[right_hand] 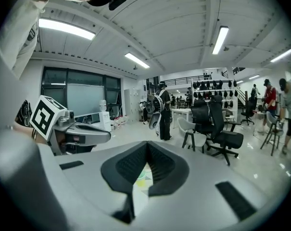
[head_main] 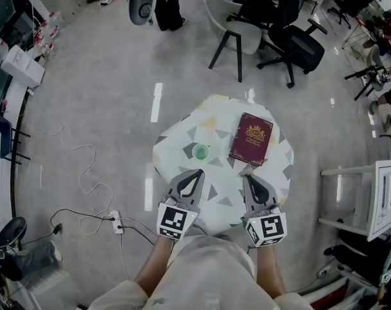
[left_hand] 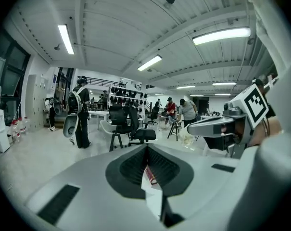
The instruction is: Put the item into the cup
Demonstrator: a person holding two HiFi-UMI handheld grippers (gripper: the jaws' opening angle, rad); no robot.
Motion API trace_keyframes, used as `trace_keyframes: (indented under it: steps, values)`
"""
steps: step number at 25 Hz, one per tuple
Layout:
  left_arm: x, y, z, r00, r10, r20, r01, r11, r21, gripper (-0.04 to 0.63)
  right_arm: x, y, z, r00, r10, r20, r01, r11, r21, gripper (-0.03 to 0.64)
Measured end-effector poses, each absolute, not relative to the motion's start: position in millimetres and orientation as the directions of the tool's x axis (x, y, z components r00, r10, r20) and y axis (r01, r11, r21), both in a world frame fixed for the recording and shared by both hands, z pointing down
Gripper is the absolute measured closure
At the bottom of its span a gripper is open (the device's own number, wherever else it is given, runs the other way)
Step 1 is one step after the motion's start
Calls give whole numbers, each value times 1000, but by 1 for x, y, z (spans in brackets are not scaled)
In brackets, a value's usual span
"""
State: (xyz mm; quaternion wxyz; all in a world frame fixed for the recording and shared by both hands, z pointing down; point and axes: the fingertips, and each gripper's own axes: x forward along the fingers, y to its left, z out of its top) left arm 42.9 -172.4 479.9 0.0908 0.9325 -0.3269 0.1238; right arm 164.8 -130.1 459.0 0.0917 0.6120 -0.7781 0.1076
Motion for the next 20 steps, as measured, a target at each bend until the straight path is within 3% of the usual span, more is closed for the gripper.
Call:
trace_keyframes:
  steps: [10,20]
  values:
    - [37,-205,511,787,-528,319,-592,-792,151,584,146,-168,483,-222,-919,324,-975,217,-51,614]
    - [25,-226,549,753,-544,370,-630,-758,168,584,116,-203,526,-342,-857,384,-938,336,-86,614]
